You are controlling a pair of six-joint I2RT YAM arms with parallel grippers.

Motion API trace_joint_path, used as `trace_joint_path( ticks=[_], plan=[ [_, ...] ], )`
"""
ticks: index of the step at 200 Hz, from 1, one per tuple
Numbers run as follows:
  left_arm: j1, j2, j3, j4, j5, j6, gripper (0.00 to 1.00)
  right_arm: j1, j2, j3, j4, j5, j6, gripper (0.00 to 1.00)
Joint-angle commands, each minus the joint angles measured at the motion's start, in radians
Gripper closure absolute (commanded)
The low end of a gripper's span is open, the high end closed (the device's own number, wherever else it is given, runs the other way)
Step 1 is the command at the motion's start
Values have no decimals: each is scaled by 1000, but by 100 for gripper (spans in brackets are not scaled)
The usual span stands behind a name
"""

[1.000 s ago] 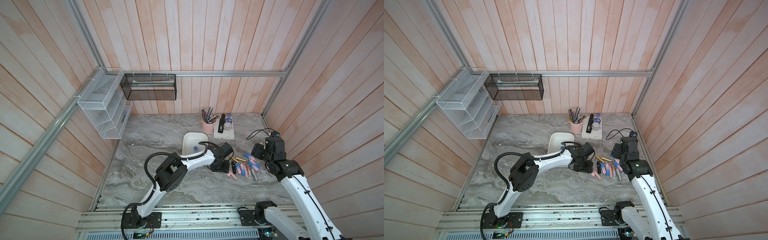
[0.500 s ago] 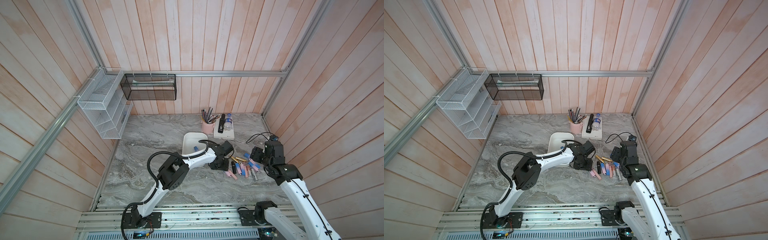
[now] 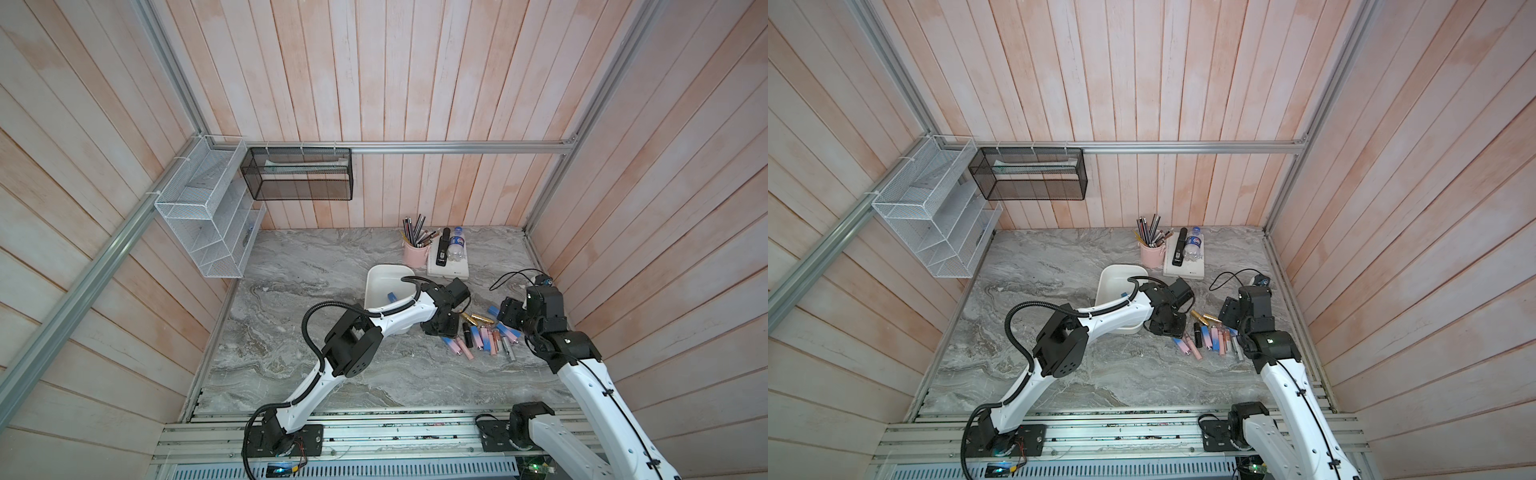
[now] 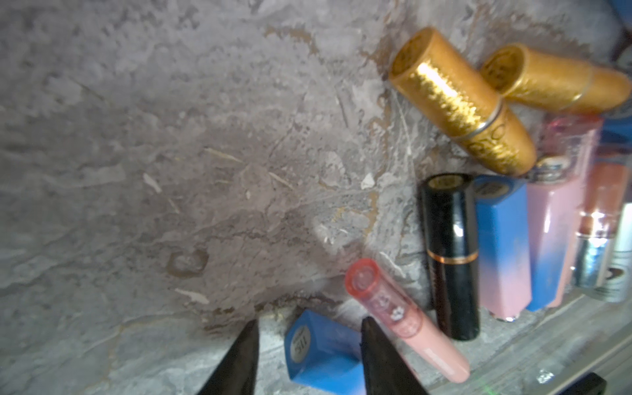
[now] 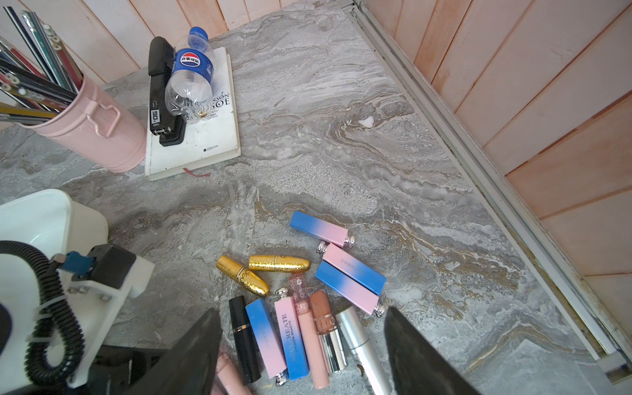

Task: Put the lipstick into the storage box
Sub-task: Pick up the lipstick at the center of the board.

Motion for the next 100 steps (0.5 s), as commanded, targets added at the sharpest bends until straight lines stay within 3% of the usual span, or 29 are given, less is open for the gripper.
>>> trace_joint_path(
  ticks=[1, 48, 100],
  plan=[
    [6, 29, 42, -102, -32, 37, 52, -4, -14, -8, 16, 2, 17, 24],
    [37, 11, 68, -184, 1, 55, 52, -5, -16, -21, 23, 21, 23, 24],
    [23, -24, 27, -123, 74, 82, 47, -5, 28, -22, 37, -5, 9, 23]
  ],
)
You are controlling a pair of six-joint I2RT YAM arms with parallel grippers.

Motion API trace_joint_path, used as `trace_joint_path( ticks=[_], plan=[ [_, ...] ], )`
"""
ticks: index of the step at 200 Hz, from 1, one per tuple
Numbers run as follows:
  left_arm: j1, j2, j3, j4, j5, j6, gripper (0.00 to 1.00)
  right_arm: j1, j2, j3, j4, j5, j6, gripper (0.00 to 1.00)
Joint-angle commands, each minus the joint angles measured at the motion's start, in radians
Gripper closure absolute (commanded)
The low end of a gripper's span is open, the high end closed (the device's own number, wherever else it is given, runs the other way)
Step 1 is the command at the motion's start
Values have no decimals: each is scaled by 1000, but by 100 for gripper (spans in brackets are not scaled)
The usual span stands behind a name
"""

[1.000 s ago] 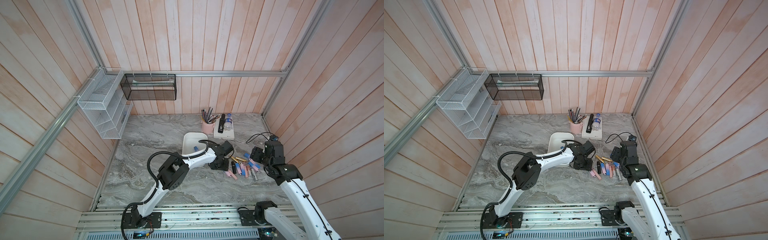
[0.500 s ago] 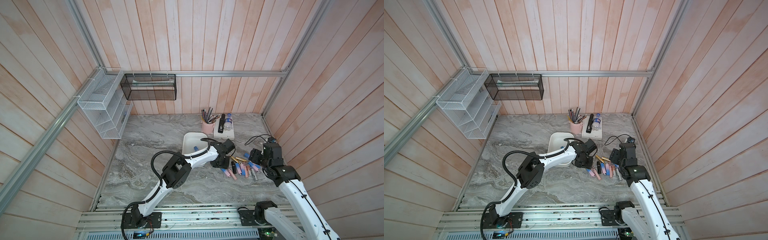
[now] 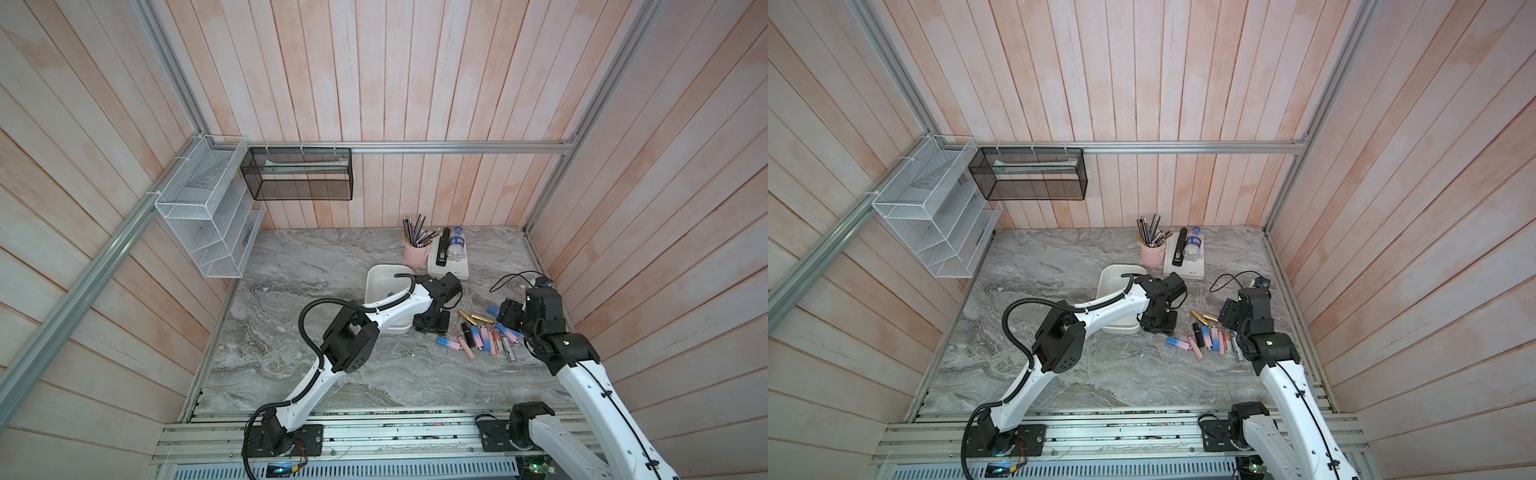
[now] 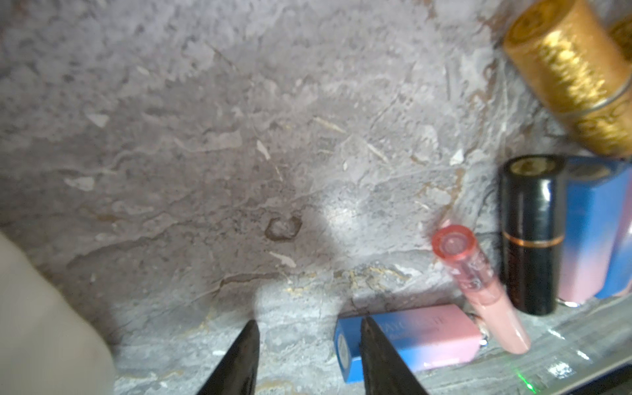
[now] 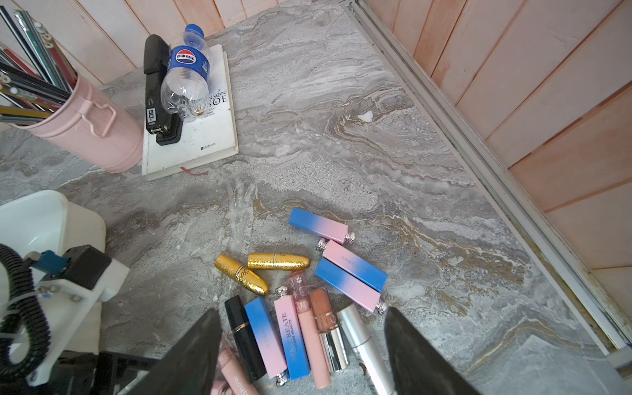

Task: Put the lipstick into the storage box
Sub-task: Pick up the lipstick at the center of the board.

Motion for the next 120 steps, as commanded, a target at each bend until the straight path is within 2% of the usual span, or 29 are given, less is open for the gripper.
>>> trace_joint_path(
  ticks=[1, 27, 92, 120],
  plan=[
    [-17, -31, -16, 27, 48, 43, 47, -5, 26, -6, 18, -7, -7, 24],
    [-68, -88, -81, 129, 19, 120, 43, -5, 47, -3, 27, -21, -20, 24],
    [-70, -237, -267, 271, -79, 259, 35, -6, 50, 33, 16, -21, -53, 23],
    [-70, -309, -372, 363, -36, 324, 34, -9, 62, 51, 17, -30, -57, 23]
  ],
)
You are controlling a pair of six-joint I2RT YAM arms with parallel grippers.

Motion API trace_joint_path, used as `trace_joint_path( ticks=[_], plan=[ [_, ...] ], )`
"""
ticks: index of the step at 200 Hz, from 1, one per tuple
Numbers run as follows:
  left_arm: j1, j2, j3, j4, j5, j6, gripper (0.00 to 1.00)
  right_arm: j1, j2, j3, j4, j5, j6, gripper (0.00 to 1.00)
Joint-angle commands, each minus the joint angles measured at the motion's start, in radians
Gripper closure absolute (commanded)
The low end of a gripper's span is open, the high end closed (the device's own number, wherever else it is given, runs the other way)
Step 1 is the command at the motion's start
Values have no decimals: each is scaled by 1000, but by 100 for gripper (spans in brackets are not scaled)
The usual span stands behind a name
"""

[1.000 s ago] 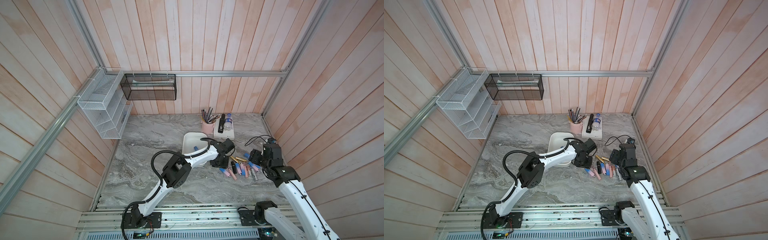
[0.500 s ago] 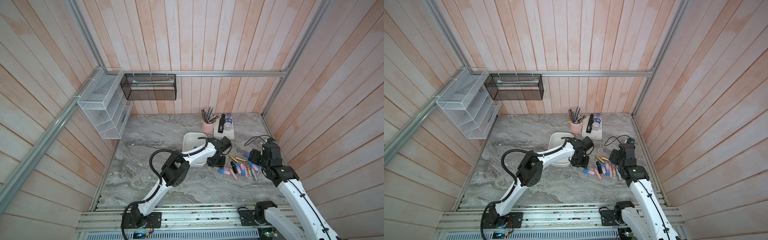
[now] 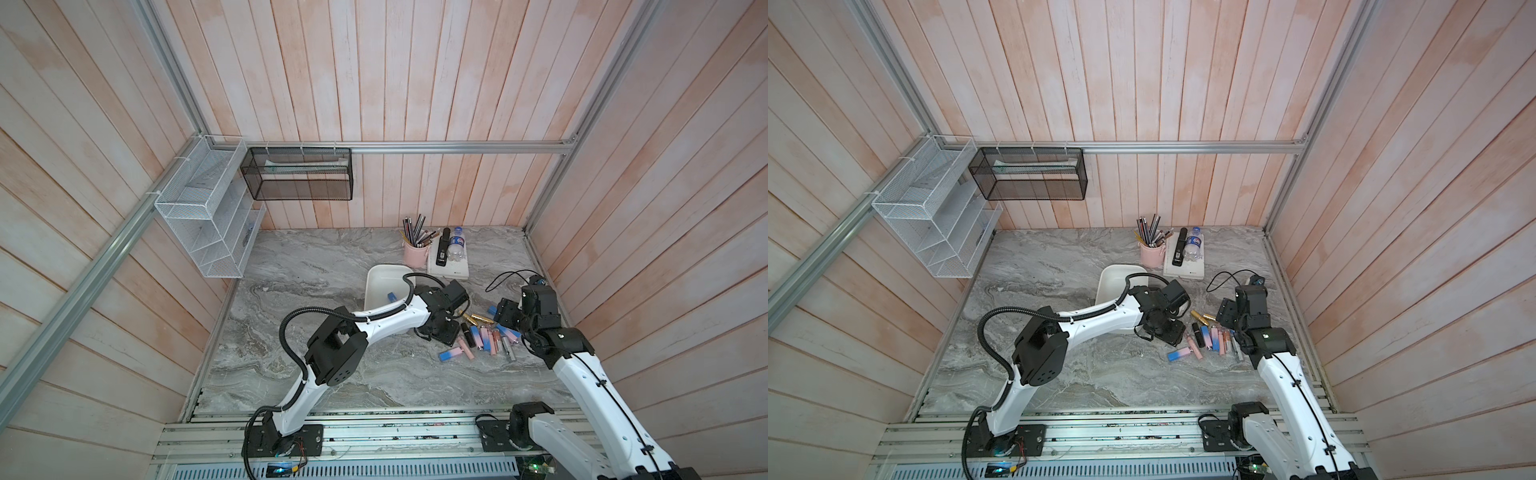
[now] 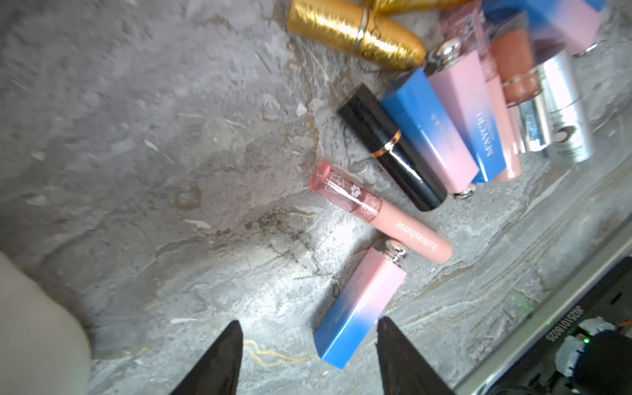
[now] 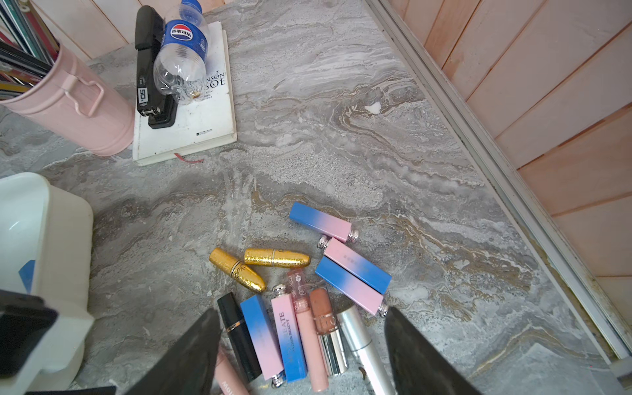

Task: Put the lipstick into the storage box
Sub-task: Pick up the lipstick at the center of the board.

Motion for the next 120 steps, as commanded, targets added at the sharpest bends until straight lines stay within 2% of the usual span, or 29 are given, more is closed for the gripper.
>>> trace_joint_path(
  ticks=[1, 40, 120],
  plan=[
    [2, -71, -81, 107, 16, 97, 34, -7, 8, 43, 6, -13, -15, 23],
    [-11, -128, -216, 232, 96, 189, 31, -51, 16, 72, -8, -44, -15, 22],
    [-32, -66, -185, 214, 106, 293, 31, -73, 19, 95, -72, -95, 21, 22]
  ],
)
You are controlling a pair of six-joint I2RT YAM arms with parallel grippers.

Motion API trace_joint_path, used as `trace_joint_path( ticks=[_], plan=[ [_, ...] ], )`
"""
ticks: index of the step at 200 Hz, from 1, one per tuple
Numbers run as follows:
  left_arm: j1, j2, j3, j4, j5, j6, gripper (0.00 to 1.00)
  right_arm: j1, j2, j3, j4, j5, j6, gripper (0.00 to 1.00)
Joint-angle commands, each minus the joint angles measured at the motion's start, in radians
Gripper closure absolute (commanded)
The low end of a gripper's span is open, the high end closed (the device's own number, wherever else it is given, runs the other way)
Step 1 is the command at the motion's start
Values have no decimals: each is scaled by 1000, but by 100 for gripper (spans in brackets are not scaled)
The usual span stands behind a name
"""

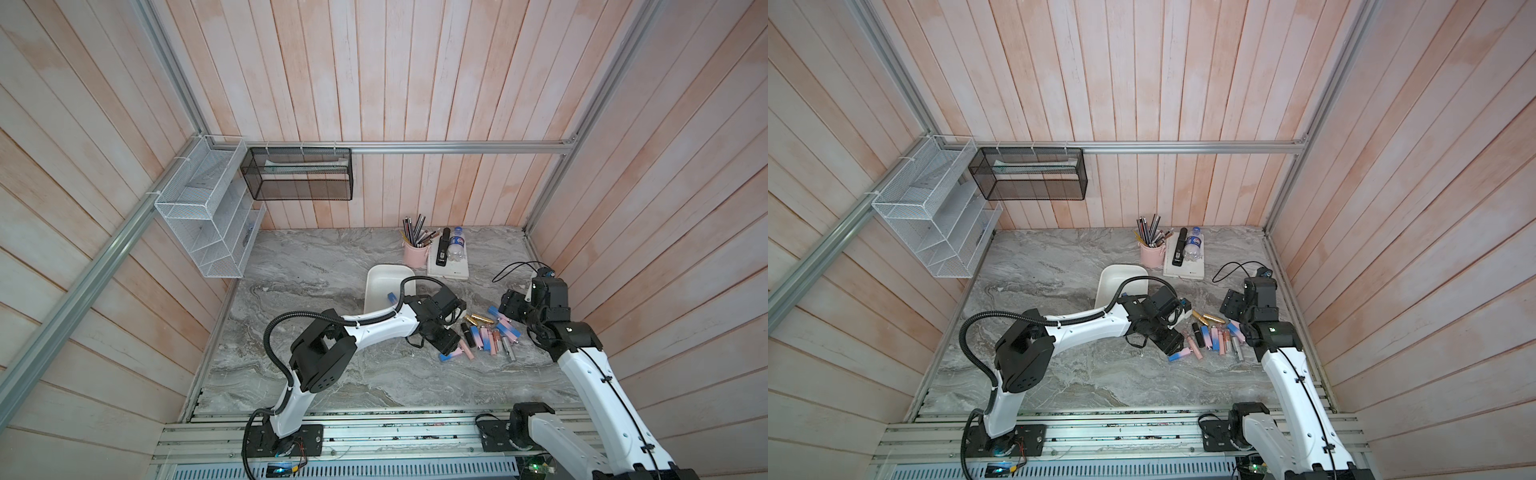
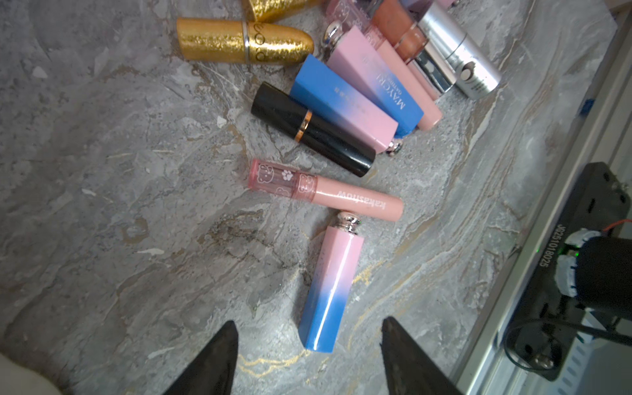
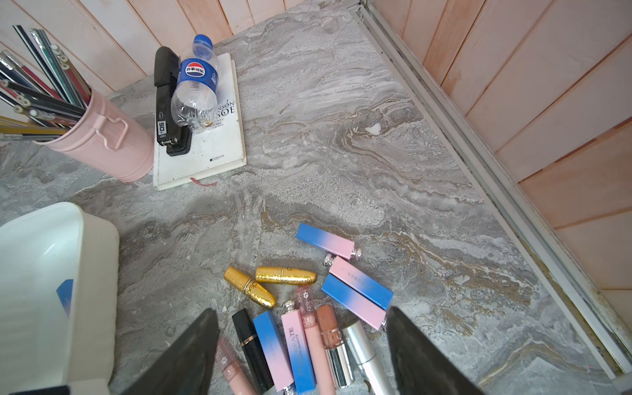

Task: Put the lipstick into the storage box
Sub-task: Pick up the lipstick at the center of the board.

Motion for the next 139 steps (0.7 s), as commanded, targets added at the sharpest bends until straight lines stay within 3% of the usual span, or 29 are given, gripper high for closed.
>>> trace_joint_path(
  ticks=[1, 64, 139],
  plan=[
    [-17, 37, 31, -6, 2, 63, 31, -6, -10, 16, -47, -21, 21, 22],
    [-54, 87, 60, -56, -79, 126, 31, -5, -51, -10, -81, -10, 46, 22],
    [-60, 142, 84, -51, -130, 110, 41, -6, -67, -19, -104, 4, 58, 22]
  ],
)
